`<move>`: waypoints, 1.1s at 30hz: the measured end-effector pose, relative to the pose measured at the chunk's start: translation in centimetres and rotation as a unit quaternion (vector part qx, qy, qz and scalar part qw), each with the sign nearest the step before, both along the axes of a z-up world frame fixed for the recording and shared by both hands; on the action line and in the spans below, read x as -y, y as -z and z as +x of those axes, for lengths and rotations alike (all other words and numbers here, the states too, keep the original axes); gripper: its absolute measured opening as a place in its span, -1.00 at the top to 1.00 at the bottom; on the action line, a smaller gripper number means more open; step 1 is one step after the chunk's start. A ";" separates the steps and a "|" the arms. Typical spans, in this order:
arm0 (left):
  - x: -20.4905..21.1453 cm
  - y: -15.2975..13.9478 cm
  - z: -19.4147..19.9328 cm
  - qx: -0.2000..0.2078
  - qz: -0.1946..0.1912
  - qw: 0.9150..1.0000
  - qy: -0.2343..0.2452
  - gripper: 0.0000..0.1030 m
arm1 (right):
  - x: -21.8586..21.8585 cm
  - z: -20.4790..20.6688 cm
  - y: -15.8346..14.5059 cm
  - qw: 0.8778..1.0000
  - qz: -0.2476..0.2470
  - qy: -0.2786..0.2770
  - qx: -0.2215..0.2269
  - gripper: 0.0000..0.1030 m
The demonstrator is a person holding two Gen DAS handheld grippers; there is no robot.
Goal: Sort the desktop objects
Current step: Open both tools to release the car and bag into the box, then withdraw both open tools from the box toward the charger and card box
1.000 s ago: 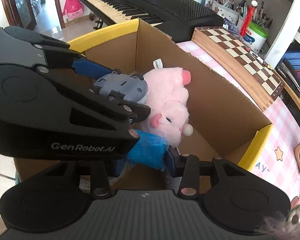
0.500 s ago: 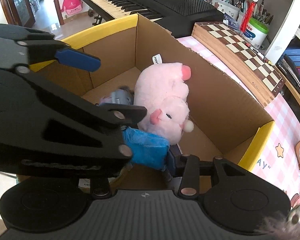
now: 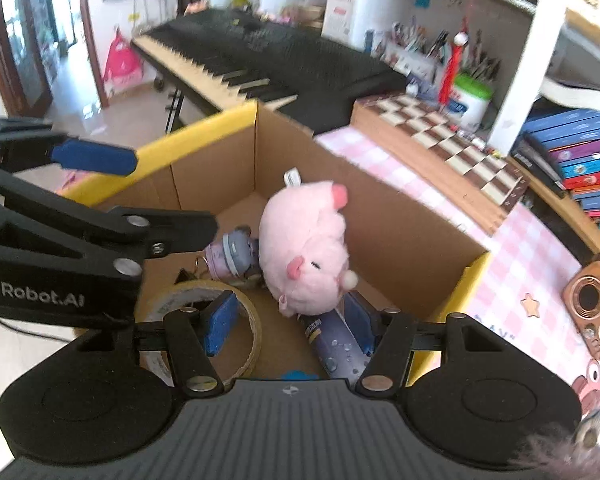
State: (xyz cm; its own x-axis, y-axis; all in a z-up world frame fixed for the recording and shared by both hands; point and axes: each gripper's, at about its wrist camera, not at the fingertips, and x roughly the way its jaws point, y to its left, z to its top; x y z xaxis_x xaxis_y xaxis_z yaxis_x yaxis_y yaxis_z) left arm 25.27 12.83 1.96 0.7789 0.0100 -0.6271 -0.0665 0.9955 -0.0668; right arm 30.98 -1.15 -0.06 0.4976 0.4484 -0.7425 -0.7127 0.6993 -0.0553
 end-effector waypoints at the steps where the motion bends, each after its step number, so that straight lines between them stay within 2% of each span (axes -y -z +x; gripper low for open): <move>1: 0.0 -0.3 -0.5 0.006 -0.001 1.000 -0.001 -0.63 | 0.3 -0.4 -0.4 1.000 0.005 0.005 0.007 -0.12; 4: 0.0 -1.1 -1.8 0.022 -0.004 1.000 -0.004 -0.71 | 1.4 -1.6 -1.7 0.999 0.021 0.021 0.026 -0.12; 9: 0.2 -2.2 -4.3 0.046 -0.005 0.999 -0.005 -0.72 | 3.1 -3.7 -3.3 0.996 0.044 0.056 0.059 -0.13; 16: 0.1 -3.5 -8.1 0.079 0.003 0.997 -0.020 -0.82 | 5.9 -7.0 -4.7 0.983 0.079 0.130 0.100 -0.19; 33: 0.3 -3.6 -16.3 0.093 -0.004 0.995 -0.028 -0.84 | 10.6 -16.8 -4.1 0.961 0.098 0.232 0.117 -0.23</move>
